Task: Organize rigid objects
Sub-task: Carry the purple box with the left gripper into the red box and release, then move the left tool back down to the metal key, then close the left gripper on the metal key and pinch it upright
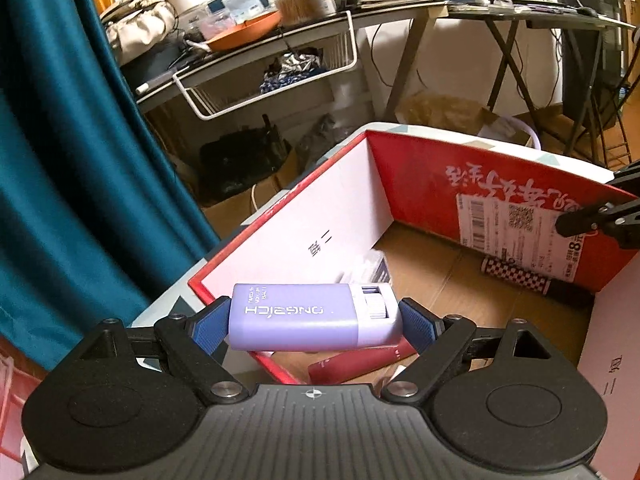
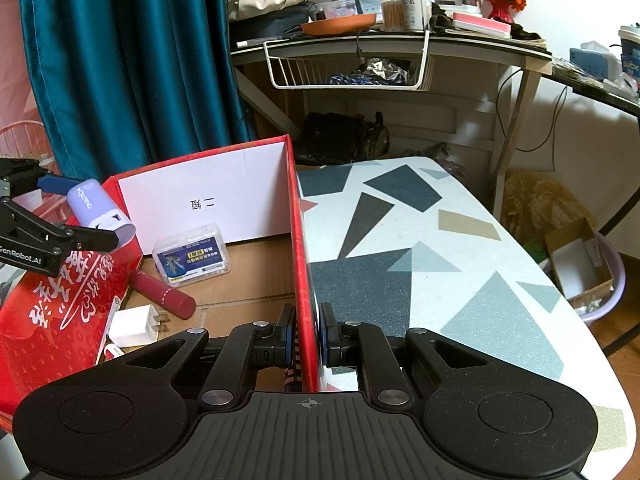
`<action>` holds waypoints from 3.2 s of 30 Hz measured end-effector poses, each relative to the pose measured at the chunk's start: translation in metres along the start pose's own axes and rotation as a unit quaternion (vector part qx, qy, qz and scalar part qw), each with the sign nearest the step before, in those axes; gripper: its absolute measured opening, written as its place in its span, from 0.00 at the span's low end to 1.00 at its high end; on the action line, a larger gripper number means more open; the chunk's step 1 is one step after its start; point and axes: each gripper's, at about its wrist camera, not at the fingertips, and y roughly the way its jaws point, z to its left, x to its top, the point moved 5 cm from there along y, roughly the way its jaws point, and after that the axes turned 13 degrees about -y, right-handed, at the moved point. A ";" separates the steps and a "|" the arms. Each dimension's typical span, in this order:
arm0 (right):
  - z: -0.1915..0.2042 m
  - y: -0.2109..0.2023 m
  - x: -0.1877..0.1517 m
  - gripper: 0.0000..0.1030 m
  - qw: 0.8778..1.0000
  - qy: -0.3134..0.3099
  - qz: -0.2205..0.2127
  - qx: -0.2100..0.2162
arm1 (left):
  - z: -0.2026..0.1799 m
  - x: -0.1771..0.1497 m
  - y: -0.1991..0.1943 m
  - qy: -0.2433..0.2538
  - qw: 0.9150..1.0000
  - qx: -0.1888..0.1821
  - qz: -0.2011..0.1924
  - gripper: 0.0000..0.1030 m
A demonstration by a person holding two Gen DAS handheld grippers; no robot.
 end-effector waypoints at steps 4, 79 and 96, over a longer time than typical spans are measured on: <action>0.001 0.000 0.000 0.12 1.000 0.000 0.000 0.000 | 0.002 0.000 -0.002 0.004 1.000 -0.001 -0.001 0.87; 0.001 0.000 0.000 0.12 1.000 0.001 0.001 0.000 | 0.162 -0.165 -0.029 -0.296 0.946 0.130 0.029 0.54; 0.001 0.001 0.001 0.12 1.000 0.002 0.000 0.001 | 0.127 -0.172 -0.040 -0.273 0.954 0.120 0.013 0.30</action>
